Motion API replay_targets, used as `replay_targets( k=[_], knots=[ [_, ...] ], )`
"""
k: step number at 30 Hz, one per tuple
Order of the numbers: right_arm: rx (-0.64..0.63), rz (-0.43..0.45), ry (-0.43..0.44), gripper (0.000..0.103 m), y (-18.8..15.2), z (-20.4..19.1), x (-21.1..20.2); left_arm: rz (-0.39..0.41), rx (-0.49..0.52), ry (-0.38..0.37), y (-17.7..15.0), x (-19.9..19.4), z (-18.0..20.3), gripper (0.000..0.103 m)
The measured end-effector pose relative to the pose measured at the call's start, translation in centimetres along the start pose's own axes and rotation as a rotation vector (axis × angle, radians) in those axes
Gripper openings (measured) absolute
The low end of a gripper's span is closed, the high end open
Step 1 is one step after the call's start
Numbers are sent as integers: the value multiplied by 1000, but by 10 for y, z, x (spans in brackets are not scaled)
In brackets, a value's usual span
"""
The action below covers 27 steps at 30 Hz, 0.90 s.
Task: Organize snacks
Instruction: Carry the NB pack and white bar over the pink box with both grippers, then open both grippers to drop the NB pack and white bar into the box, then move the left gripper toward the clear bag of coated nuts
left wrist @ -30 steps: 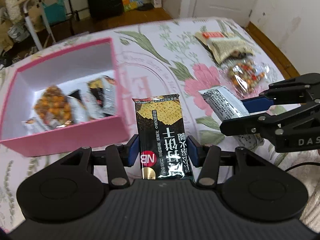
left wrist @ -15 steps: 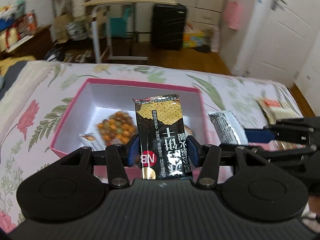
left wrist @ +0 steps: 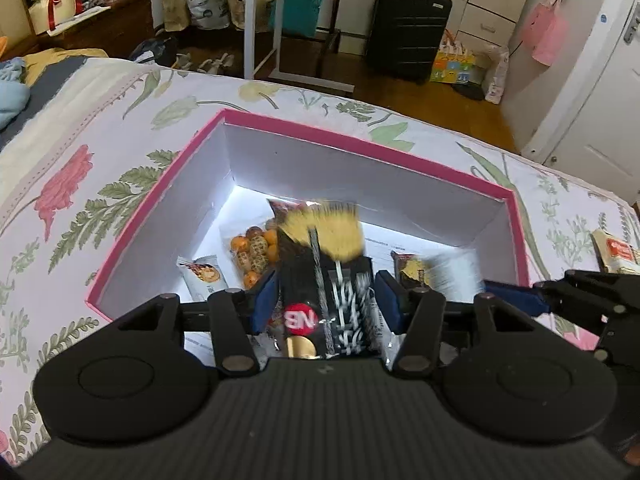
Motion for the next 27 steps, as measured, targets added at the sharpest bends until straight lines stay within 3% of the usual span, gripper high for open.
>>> replay_targets(
  k=[4, 11, 19, 23, 27],
  knots=[
    [32, 11, 20, 50, 0, 7, -13, 3, 44, -19, -3, -13, 10, 56],
    [89, -5, 75, 56, -16, 38, -70, -82, 128, -91, -16, -45, 44, 57],
    [150, -55, 53, 63, -50, 103, -147, -153, 300, -206, -30, -82, 120, 61],
    [157, -44, 53, 76, -72, 136, -176, -149, 334, -294, -37, -90, 160, 61],
    [204, -16, 24, 77, -94, 173, -190, -148, 358, -350, -47, -81, 193, 61]
  ],
)
Point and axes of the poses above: each gripper's, at about its wrist camera, not at the fingertips, and x roughly the way its jaws point, z to its right, y to its top, the point moved 5 cm from there along x, roughly the way its jaws point, and after that the axes turned 15 degrees about -y, right-handed, at the moved point
